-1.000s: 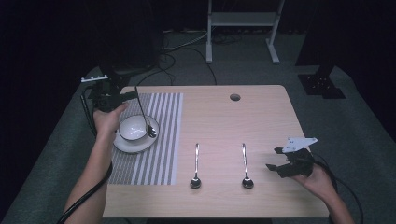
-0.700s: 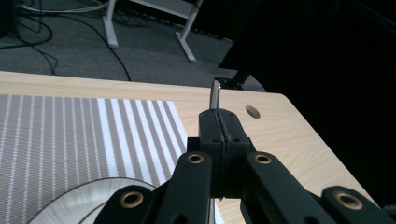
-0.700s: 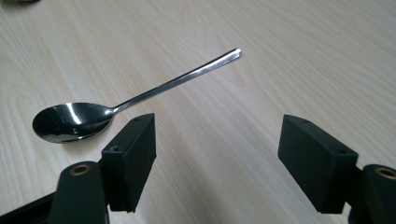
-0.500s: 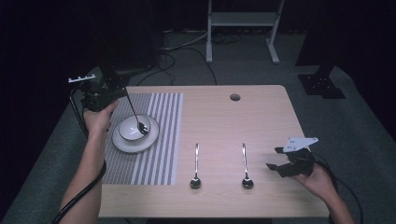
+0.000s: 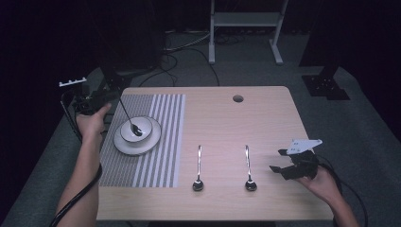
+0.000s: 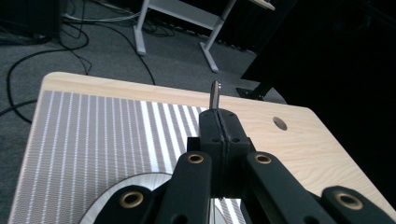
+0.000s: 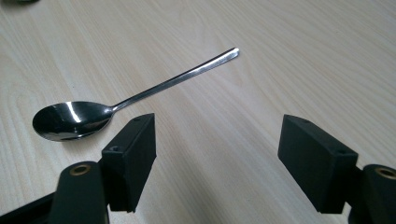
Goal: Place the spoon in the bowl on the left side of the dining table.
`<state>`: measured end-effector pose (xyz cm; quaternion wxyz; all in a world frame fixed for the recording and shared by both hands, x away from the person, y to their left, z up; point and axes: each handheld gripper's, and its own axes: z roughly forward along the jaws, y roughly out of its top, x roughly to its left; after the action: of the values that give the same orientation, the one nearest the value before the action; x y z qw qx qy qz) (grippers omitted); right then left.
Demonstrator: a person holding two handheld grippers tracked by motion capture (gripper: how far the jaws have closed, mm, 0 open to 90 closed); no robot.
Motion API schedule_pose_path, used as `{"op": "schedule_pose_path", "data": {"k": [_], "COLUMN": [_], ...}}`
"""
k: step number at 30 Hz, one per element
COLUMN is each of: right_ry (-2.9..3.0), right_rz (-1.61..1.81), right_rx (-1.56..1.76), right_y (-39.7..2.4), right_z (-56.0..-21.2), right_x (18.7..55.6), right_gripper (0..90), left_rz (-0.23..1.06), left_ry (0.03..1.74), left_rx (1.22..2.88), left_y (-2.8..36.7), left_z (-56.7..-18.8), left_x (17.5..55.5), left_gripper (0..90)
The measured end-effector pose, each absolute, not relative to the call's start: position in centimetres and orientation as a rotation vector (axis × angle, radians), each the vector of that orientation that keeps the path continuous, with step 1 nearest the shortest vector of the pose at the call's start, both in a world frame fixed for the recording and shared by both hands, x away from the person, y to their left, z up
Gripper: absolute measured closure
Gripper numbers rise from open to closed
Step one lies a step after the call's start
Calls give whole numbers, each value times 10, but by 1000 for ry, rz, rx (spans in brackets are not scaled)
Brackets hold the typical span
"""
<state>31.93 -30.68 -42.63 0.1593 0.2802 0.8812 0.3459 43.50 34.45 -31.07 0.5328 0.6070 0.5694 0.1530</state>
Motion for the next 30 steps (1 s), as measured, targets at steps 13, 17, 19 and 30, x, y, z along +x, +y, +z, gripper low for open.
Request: {"op": "schedule_pose_path", "data": {"k": [13, 17, 19, 30], "right_ry": [2528, 2530, 2530, 2531], "right_rz": [1000, 1002, 1003, 1000], "right_rx": [773, 768, 770, 788], "right_y": [-300, -299, -299, -301], "right_z": [-423, -424, -424, -427], "right_x": [320, 320, 320, 319], "right_gripper": [266, 266, 265, 264], "left_rz": [399, 410, 416, 431], "left_ry": [1406, 1419, 1425, 1455], "left_rx": [1419, 1402, 1401, 1393], "left_y": [356, 359, 360, 366], "left_z": [-325, -330, -332, -347], "left_x": [435, 434, 434, 431], "left_gripper": [900, 900, 900, 900]}}
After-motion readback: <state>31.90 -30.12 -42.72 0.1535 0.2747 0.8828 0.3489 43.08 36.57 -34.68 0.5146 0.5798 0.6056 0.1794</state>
